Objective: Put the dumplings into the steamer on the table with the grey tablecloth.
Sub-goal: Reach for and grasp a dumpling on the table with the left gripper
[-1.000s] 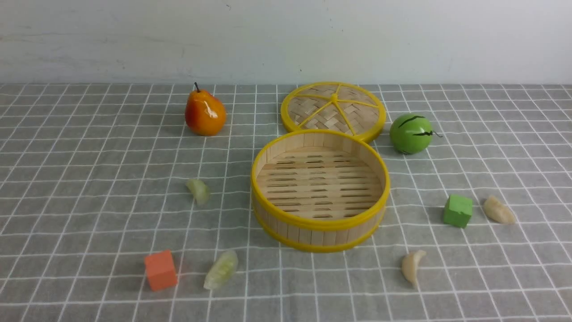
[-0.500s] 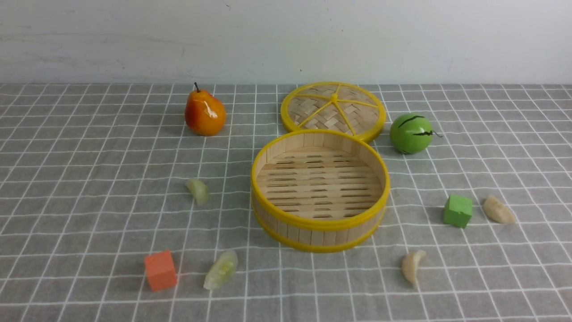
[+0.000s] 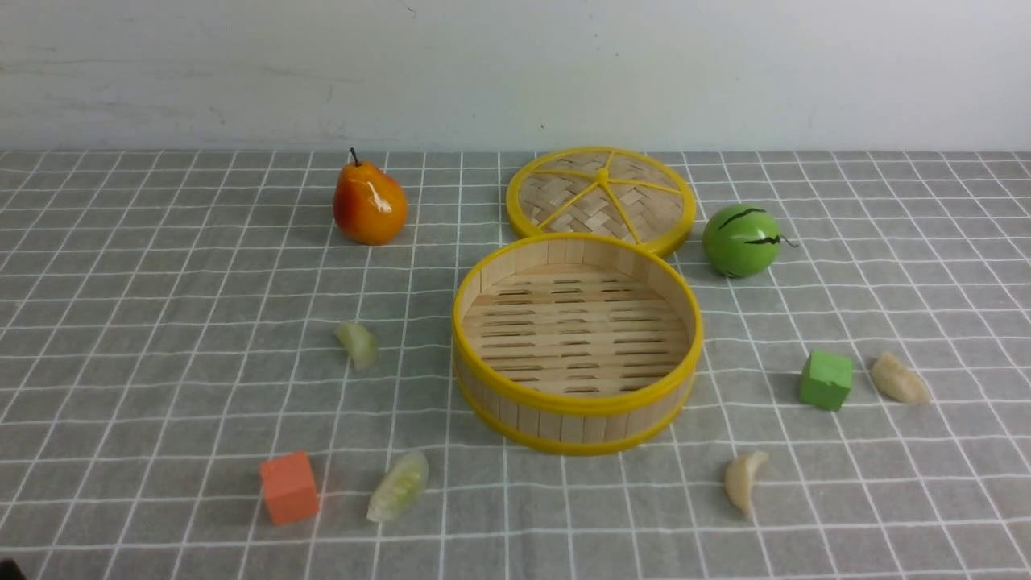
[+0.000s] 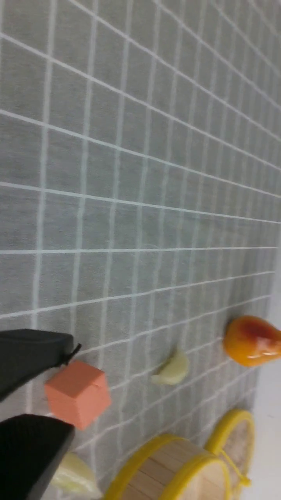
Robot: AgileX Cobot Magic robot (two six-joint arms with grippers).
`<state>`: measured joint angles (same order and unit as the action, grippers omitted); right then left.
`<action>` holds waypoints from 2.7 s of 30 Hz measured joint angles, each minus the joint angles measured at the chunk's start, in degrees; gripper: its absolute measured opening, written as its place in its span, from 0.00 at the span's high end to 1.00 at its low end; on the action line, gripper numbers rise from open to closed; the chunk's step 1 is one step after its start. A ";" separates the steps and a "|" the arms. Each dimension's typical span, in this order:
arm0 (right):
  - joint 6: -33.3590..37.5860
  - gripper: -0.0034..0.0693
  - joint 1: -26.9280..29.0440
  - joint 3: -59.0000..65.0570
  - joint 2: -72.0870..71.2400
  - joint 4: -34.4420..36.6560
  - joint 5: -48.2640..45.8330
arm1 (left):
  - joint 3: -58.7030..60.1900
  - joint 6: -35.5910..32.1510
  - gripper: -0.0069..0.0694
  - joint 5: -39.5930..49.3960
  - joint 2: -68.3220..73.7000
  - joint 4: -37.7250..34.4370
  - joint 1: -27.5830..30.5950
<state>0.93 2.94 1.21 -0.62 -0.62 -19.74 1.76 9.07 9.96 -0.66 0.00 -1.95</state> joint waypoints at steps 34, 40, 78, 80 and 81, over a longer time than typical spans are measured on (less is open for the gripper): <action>-24.95 0.96 0.00 -24.76 19.14 -6.61 19.02 | -32.98 37.01 0.93 -14.86 23.37 18.96 0.00; -21.66 0.96 -0.68 -31.84 32.40 -6.97 -3.86 | -36.98 40.86 0.93 -8.54 40.90 22.81 -1.18; 26.00 0.95 -12.24 -39.86 63.37 31.37 -19.53 | -109.72 28.06 0.27 43.23 131.40 10.62 -16.06; 26.00 0.95 -12.24 -39.86 63.57 31.36 -19.53 | -109.77 27.84 0.33 43.56 131.58 10.50 -16.06; 26.00 0.95 -12.24 -39.86 63.63 31.36 -19.49 | -109.77 27.49 0.43 44.12 131.58 10.66 -16.06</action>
<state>26.93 -9.31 -38.65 63.01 30.74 -39.22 -108.01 36.56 54.08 130.92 10.66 -18.01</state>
